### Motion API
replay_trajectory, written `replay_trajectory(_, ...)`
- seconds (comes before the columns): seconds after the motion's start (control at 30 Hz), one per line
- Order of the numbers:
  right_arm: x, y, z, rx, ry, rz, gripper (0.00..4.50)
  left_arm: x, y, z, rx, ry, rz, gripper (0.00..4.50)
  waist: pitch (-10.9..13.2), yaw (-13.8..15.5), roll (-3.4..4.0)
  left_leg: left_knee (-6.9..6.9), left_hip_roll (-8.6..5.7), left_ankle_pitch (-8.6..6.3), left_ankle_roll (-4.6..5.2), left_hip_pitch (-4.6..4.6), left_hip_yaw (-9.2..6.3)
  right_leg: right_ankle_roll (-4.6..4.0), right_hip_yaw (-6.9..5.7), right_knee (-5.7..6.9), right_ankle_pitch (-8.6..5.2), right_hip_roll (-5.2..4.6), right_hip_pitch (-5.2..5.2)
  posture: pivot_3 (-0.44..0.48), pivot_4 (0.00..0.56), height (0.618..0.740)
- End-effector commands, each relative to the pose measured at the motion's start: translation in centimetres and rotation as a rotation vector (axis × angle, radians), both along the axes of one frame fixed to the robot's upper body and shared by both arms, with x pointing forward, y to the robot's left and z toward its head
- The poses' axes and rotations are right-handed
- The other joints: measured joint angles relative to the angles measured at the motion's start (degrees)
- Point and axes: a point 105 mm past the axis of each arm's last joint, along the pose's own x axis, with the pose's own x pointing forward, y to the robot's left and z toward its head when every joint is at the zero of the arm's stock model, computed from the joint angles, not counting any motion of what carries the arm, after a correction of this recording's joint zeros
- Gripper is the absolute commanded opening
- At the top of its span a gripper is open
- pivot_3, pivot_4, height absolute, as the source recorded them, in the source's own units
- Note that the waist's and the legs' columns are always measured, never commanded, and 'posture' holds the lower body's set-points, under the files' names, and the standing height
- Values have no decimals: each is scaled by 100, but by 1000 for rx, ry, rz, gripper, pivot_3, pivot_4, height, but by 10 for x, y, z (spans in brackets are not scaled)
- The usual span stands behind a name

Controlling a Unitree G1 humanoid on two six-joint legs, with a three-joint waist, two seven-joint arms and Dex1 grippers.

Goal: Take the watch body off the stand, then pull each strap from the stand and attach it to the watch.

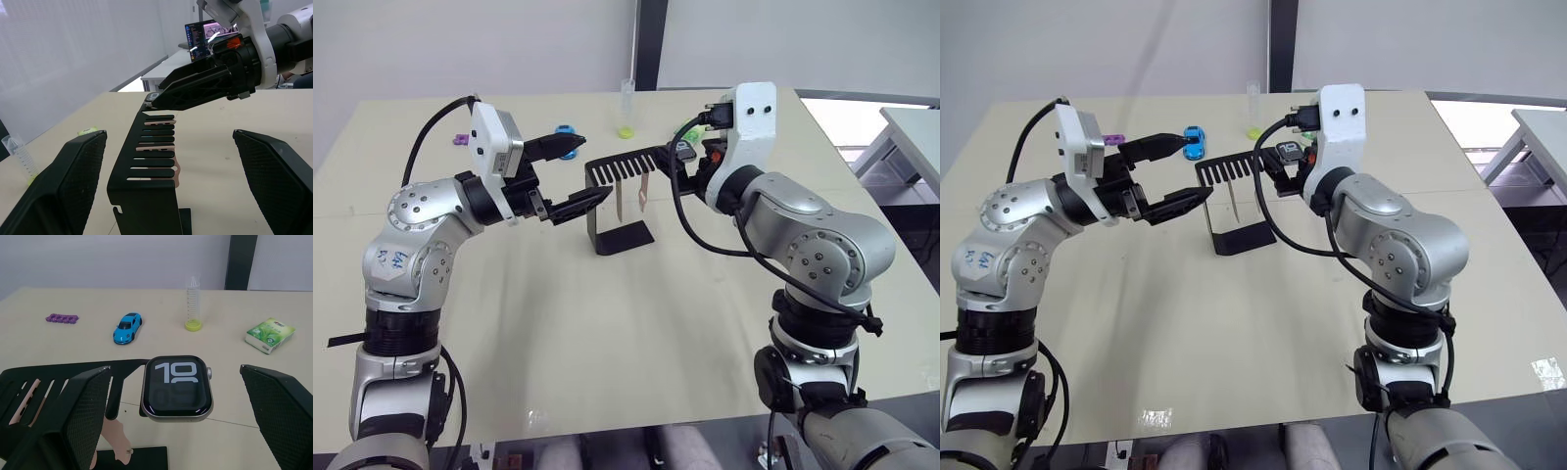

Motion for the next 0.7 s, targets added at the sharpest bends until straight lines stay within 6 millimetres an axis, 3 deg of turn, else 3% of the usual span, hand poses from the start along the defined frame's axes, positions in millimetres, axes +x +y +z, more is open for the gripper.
replay_trajectory(0.03, -2, 2, 15, 14, -67, 9, 4463, -6, -4, 15, -12, -67, -8, 4500, 0, 0, 0, 0, 0, 0, 0, 0, 0, 0, 0, 0, 0, 0, 0, 0, 150, 740)
replay_trajectory(0.47, 0, 4, 11, 6, -62, 13, 4463, -7, -5, 14, -18, -64, -8, 4500, 0, 0, 0, 0, 0, 0, 0, 0, 0, 0, 0, 1, 0, 0, 0, 0, 150, 740)
replay_trajectory(0.53, 0, 5, 11, 5, -62, 14, 3944, -7, -6, 15, -18, -66, -8, 4500, 0, 0, 0, 0, 0, 0, 0, 0, 0, 0, 0, 0, 0, 0, 0, 0, 150, 740)
replay_trajectory(0.7, 1, 6, 11, 2, -64, 17, 3944, -8, -6, 15, -17, -71, -10, 4500, 0, 0, 0, 0, 0, 0, 0, 0, 0, 0, 0, 1, 0, 0, 0, 0, 150, 740)
